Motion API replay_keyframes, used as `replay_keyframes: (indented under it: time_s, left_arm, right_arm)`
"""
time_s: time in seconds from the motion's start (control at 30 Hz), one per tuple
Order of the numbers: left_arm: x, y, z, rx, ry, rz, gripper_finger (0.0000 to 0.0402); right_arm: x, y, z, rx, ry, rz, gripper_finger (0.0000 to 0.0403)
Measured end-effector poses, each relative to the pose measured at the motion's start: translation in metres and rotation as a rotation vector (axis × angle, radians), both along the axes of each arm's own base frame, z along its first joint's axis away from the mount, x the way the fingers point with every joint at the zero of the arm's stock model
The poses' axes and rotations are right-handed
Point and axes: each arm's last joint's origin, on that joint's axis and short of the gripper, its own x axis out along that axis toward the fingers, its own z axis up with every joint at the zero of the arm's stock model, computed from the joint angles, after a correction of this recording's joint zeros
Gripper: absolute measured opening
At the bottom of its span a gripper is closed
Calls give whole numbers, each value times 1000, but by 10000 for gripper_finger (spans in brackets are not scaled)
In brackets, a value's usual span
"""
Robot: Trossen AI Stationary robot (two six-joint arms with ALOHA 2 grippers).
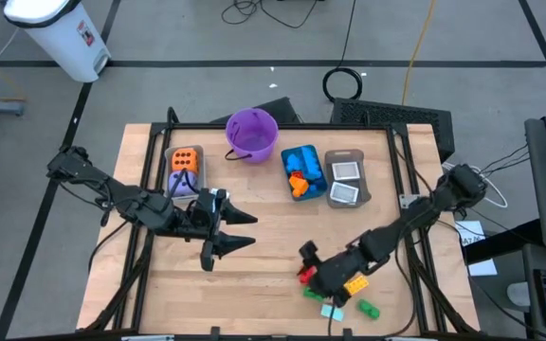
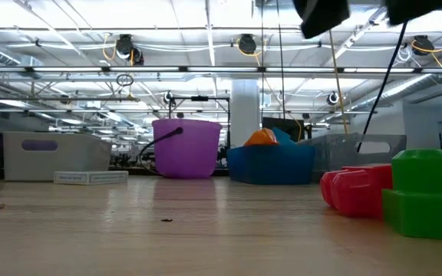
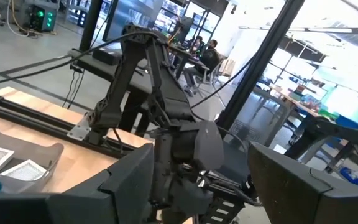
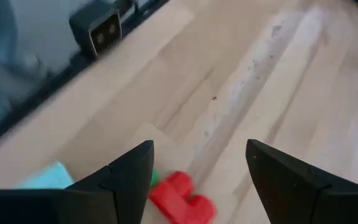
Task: Pick & Place Toys
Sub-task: Put the red game piece into the blue bin
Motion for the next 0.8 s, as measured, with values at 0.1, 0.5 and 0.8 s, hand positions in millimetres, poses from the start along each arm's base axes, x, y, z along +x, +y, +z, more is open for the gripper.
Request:
replay_keyframes:
  time_s: [0.1, 0.5, 0.8]
  left_arm:
    - [0, 0, 0, -5, 5, 0, 266]
    - [-1, -1, -3, -17, 35, -5, 266]
    - [-1, -2, -4, -20, 44, -29, 266]
  right_arm:
    - [13, -1, -1, -45, 25, 85, 247]
    - [28, -20, -31, -238, 234, 278, 247]
    - [27, -20, -46, -332, 278, 365, 247]
